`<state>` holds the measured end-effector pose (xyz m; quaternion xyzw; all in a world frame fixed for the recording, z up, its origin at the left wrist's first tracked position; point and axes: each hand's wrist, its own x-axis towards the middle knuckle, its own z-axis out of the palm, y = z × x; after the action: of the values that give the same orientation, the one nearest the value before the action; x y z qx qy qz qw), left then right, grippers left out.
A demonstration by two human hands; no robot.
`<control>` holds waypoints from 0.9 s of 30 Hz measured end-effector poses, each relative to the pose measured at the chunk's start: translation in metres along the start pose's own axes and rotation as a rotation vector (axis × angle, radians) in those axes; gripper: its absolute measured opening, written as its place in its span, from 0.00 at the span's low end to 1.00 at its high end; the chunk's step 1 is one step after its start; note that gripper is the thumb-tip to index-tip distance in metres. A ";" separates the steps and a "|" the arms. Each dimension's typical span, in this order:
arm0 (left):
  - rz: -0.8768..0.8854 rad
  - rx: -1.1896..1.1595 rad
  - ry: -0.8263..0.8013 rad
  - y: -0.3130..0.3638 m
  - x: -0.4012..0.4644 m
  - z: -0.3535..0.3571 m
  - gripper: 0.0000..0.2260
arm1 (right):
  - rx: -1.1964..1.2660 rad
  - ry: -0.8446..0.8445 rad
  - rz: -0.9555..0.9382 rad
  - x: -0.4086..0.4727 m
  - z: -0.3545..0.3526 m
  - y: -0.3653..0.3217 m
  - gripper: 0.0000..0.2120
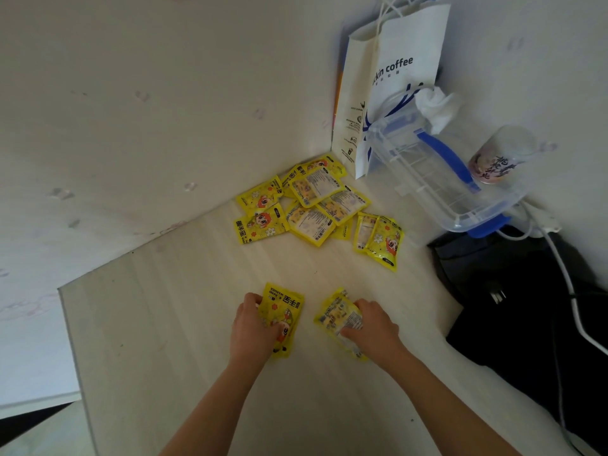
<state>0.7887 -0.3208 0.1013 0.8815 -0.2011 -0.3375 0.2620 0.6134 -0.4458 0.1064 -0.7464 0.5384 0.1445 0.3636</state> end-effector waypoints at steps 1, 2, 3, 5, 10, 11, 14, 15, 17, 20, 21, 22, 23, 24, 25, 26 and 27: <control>-0.012 -0.026 -0.010 -0.001 0.002 0.000 0.25 | 0.035 0.014 0.005 -0.001 -0.001 0.001 0.21; -0.026 -0.047 -0.020 -0.001 0.003 0.000 0.26 | 0.070 0.025 0.008 -0.001 -0.002 0.003 0.21; -0.037 -0.063 -0.028 -0.001 0.004 0.000 0.28 | 0.102 0.033 0.007 -0.002 -0.004 0.005 0.21; -0.057 -0.105 -0.033 0.000 0.007 -0.001 0.33 | 0.191 0.040 0.000 -0.001 -0.007 0.010 0.21; -0.133 -0.208 -0.052 0.010 0.019 -0.008 0.36 | 0.330 0.081 -0.010 0.005 -0.025 0.016 0.22; -0.143 -0.206 -0.053 0.011 0.024 -0.009 0.35 | 0.356 0.095 -0.004 0.008 -0.030 0.016 0.23; -0.116 -0.170 -0.049 0.022 0.038 -0.018 0.26 | 0.481 0.164 0.056 0.021 -0.047 0.016 0.24; -0.095 -0.155 -0.048 0.027 0.045 -0.021 0.22 | 0.518 0.189 0.078 0.028 -0.053 0.017 0.22; -0.064 -0.151 -0.051 0.039 0.060 -0.029 0.16 | 0.625 0.220 0.111 0.042 -0.063 0.018 0.15; -0.009 -0.133 -0.069 0.063 0.100 -0.041 0.19 | 0.774 0.258 0.145 0.073 -0.082 0.017 0.08; 0.008 -0.119 -0.074 0.069 0.110 -0.046 0.23 | 0.817 0.267 0.148 0.079 -0.087 0.016 0.07; 0.021 -0.103 -0.070 0.072 0.116 -0.051 0.25 | 0.867 0.271 0.150 0.081 -0.089 0.015 0.06; 0.030 -0.093 -0.066 0.074 0.121 -0.055 0.24 | 0.912 0.274 0.156 0.084 -0.090 0.015 0.06; 0.036 -0.086 -0.056 0.074 0.127 -0.059 0.19 | 0.945 0.281 0.166 0.087 -0.090 0.016 0.06; 0.042 -0.083 -0.044 0.076 0.132 -0.063 0.16 | 0.962 0.288 0.178 0.089 -0.089 0.016 0.06; 0.058 -0.074 -0.030 0.076 0.137 -0.066 0.16 | 0.973 0.295 0.188 0.090 -0.088 0.015 0.06; 0.068 -0.045 -0.028 0.077 0.143 -0.069 0.19 | 0.973 0.304 0.197 0.092 -0.086 0.015 0.05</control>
<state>0.9221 -0.4347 0.1208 0.8632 -0.2272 -0.3451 0.2901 0.6194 -0.5727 0.1040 -0.4495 0.6576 -0.1990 0.5709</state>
